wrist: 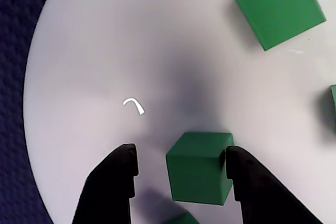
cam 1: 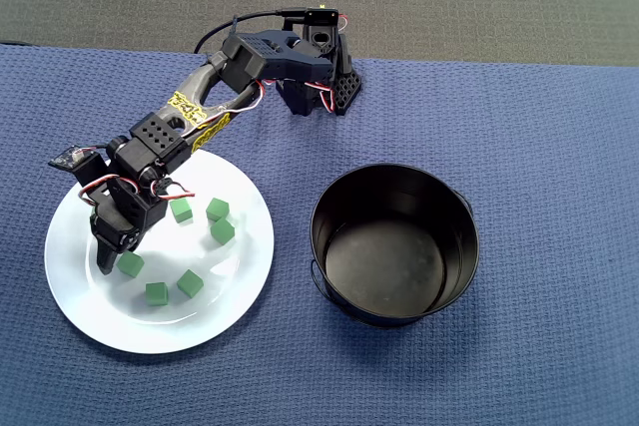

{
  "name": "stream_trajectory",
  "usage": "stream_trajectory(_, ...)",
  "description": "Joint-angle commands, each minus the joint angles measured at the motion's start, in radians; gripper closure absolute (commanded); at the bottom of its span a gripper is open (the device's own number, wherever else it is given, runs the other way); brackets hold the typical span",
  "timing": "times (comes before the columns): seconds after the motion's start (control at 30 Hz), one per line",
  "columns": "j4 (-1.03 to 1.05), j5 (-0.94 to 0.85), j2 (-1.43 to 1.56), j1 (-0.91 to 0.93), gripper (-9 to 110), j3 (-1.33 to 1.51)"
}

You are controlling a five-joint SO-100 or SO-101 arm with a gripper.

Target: Pick up the green cubes from the white plate and place them in the black recipient

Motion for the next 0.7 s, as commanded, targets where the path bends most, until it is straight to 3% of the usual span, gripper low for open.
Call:
stream_trajectory(0.0,-0.002,0.005,0.014,-0.017,92,-0.052)
stream_trajectory(0.67,-0.009,-0.014,-0.017,-0.02,95,-0.072)
